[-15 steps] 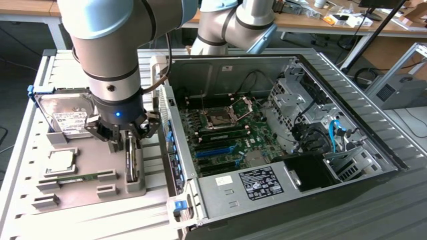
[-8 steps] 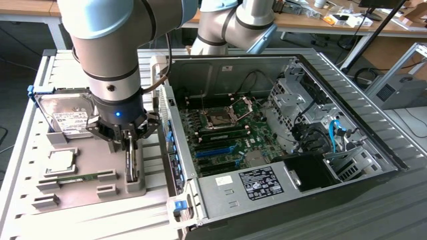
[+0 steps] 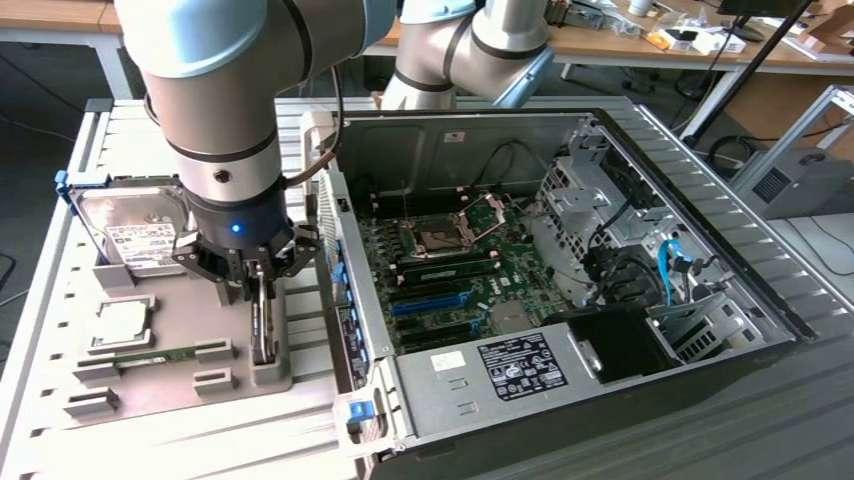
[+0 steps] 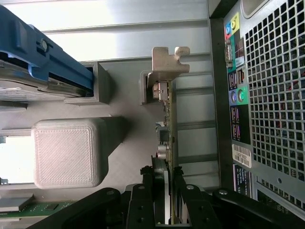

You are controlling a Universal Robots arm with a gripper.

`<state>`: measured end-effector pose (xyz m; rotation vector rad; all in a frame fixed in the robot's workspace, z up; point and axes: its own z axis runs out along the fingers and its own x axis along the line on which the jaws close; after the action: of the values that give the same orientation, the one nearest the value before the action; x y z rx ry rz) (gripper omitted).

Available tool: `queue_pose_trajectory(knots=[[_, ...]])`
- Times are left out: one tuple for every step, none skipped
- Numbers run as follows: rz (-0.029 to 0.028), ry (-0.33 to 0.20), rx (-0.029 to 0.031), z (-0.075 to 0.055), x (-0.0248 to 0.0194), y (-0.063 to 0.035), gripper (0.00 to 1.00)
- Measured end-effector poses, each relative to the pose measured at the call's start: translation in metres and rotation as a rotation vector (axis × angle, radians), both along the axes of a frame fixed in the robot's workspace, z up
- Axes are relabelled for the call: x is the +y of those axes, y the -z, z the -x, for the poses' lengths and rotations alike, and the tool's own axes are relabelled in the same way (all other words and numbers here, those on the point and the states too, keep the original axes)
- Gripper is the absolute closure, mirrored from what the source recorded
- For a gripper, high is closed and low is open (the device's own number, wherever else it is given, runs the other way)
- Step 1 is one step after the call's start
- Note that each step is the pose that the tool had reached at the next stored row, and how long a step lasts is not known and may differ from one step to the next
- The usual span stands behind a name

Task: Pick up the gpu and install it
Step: 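Pick up the gpu and move the gpu toward the slot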

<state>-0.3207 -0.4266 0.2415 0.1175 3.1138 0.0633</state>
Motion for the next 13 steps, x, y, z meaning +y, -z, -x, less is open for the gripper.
queue_pose_trajectory(knots=[[0.0, 0.0, 0.0001, 0.0, 0.0, 0.0, 0.73], [0.0, 0.0, 0.0001, 0.0, 0.0, 0.0, 0.73], [0.0, 0.0, 0.0001, 0.0, 0.0, 0.0, 0.73], [0.0, 0.0, 0.0, 0.0, 0.0, 0.0, 0.73], [0.0, 0.0, 0.0001, 0.0, 0.0, 0.0, 0.73], [0.0, 0.0, 0.0, 0.0, 0.0, 0.0, 0.73], [0.0, 0.0, 0.0, 0.0, 0.0, 0.0, 0.73], [0.0, 0.0, -0.0001, 0.0, 0.0, 0.0, 0.73], [-0.0001, 0.0, -0.0002, 0.0, 0.0, -0.0001, 0.73], [-0.0002, 0.0, -0.0003, 0.0, 0.0, -0.0002, 0.73], [-0.0001, 0.0, -0.0002, 0.0, 0.0, -0.0006, 0.73], [0.0001, 0.0, 0.0001, 0.0, 0.0, -0.0012, 0.73], [0.0001, 0.0, 0.0, 0.0, 0.0, -0.0016, 0.73]])
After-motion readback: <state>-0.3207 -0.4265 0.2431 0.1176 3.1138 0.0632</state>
